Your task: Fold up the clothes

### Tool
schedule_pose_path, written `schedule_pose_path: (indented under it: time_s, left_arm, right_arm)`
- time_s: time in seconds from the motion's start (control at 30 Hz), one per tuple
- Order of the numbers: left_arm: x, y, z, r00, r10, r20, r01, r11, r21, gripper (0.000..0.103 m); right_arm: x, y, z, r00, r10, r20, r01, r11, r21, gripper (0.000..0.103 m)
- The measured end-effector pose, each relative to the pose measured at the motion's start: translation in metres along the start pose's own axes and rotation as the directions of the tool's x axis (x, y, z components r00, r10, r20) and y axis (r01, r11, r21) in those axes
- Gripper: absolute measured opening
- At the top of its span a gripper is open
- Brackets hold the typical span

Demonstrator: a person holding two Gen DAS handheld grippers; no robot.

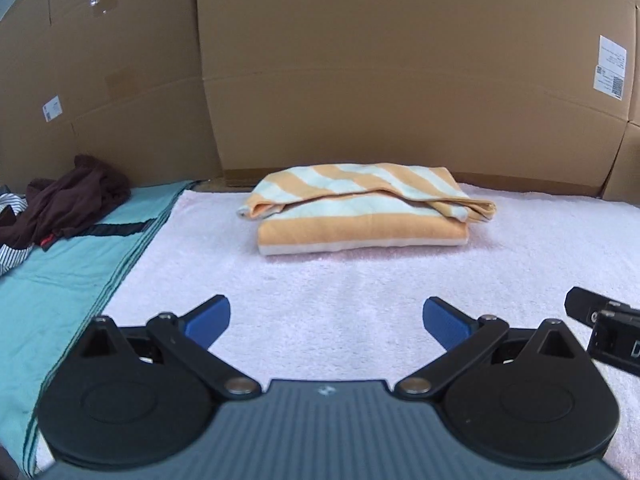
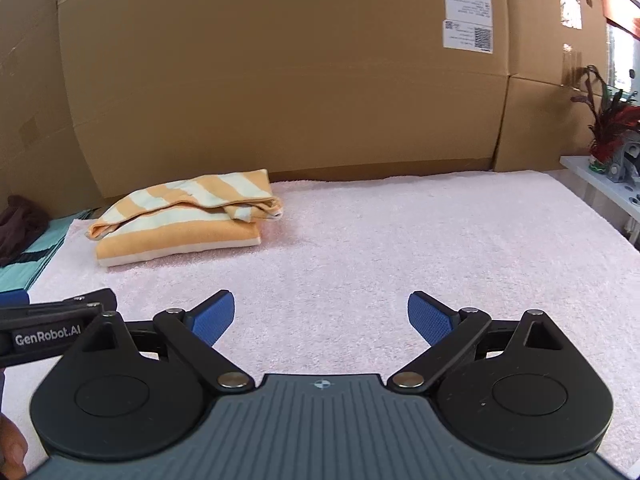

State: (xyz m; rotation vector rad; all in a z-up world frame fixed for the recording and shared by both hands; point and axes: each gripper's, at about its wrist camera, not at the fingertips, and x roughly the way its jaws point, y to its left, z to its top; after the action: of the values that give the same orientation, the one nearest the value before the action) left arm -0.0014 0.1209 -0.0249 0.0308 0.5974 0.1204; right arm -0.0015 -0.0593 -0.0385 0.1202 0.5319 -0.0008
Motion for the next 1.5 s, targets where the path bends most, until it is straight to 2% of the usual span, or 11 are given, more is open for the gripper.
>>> schedule_pose_path:
  time_s: [0.07,0.17,0.3,0.53,0.77,0.93,1.1,1.2,1.3,1.4,1.5]
  left_arm:
    - [-0.003,-0.010,0.000,1.000,-0.028,-0.002,0.028,1.000,0.013,0.102]
    - [-0.008,-0.023,0.000,0.994,-0.110,0.002,0.110,0.994,-0.002,0.102]
    - [-0.016,-0.040,-0.001,0.979,-0.199,0.034,0.200,0.980,-0.012,0.102]
    - [-0.015,-0.061,-0.003,0.977,-0.210,0.036,0.210,0.978,0.003,0.102]
    - [-0.014,-0.073,-0.007,0.970,-0.242,0.039,0.243,0.970,-0.022,0.102]
    - [-0.011,-0.078,-0.007,0.948,-0.316,0.028,0.317,0.945,-0.082,0.102]
    - [-0.017,-0.089,-0.005,0.962,-0.266,0.067,0.270,0.961,-0.057,0.102]
    - [-0.020,-0.098,-0.005,0.962,-0.263,0.075,0.265,0.964,-0.024,0.102]
    - [-0.018,-0.108,-0.006,0.965,-0.258,0.048,0.258,0.966,0.000,0.102]
    - [-0.014,-0.122,-0.006,0.972,-0.234,-0.014,0.234,0.969,0.075,0.102]
    - [-0.007,-0.126,-0.007,0.954,-0.289,-0.080,0.295,0.953,0.072,0.102]
  right_arm:
    - [-0.004,-0.010,0.003,1.000,-0.014,0.003,0.014,1.000,0.025,0.095]
    - [-0.013,-0.024,0.006,1.000,-0.027,0.007,0.027,0.998,0.052,0.093]
    - [-0.024,-0.041,0.009,0.993,-0.113,0.011,0.112,0.990,0.081,0.093]
    - [-0.026,-0.072,0.007,0.984,-0.172,-0.046,0.178,0.970,0.166,0.093]
    - [-0.025,-0.091,0.002,0.971,-0.226,-0.075,0.237,0.954,0.183,0.093]
    - [-0.025,-0.100,0.002,0.965,-0.251,-0.075,0.261,0.949,0.178,0.093]
    - [-0.024,-0.110,0.001,0.961,-0.266,-0.081,0.277,0.942,0.189,0.093]
    - [-0.023,-0.114,0.001,0.958,-0.275,-0.082,0.286,0.939,0.192,0.093]
    - [-0.020,-0.117,0.000,0.957,-0.275,-0.088,0.287,0.938,0.193,0.093]
    - [-0.018,-0.119,-0.001,0.955,-0.281,-0.093,0.294,0.937,0.189,0.093]
    - [-0.017,-0.120,-0.001,0.953,-0.290,-0.094,0.302,0.935,0.185,0.093]
